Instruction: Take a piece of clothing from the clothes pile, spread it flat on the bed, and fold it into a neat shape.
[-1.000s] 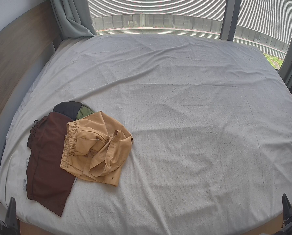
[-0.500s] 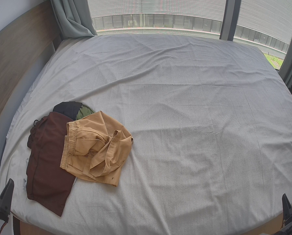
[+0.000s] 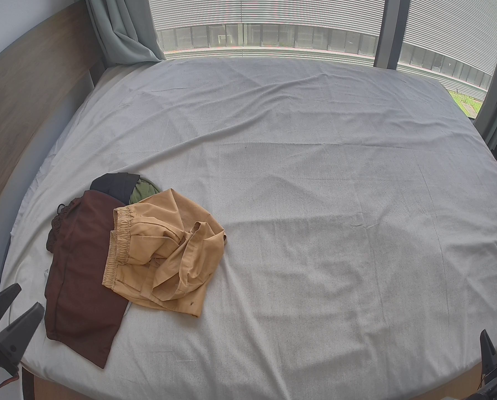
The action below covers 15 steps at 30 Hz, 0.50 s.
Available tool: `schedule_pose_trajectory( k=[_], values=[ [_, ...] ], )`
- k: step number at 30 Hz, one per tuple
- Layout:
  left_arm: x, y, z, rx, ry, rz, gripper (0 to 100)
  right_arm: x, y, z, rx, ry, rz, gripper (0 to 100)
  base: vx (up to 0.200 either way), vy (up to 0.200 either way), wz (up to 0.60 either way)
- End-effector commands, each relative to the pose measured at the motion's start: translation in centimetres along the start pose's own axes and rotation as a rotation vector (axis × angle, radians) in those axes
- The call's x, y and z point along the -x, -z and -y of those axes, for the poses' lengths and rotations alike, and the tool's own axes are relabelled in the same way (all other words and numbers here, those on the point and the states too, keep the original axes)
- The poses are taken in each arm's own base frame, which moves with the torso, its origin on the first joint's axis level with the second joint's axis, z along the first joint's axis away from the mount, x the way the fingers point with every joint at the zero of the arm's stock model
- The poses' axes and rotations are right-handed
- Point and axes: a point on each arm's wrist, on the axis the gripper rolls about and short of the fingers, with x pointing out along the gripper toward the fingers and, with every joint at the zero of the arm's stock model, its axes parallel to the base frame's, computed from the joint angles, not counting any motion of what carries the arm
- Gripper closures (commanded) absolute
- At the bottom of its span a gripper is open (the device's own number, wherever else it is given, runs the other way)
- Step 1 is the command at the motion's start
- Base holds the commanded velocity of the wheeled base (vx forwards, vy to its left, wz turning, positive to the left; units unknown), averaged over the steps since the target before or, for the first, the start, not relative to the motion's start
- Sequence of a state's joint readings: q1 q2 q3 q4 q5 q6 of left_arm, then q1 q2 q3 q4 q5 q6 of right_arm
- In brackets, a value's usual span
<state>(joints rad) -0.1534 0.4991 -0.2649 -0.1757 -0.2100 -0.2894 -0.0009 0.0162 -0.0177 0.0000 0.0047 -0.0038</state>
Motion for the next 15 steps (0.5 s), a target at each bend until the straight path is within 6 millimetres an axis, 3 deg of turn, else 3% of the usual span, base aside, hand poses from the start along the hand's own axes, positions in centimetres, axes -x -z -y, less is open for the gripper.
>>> schedule_pose_trajectory(
  k=[1,15],
  values=[
    [-1.6,-0.2,-0.2,0.022,0.017,-0.088,0,0.0,0.5,0.0,0.001,-0.002,-0.001,0,0.0,0.0,0.0],
    [-5.2,-0.7,-0.9,0.059,0.047,-0.207,0,0.0,0.5,0.0,0.001,-0.002,0.0,0,0.0,0.0,0.0]
  ],
)
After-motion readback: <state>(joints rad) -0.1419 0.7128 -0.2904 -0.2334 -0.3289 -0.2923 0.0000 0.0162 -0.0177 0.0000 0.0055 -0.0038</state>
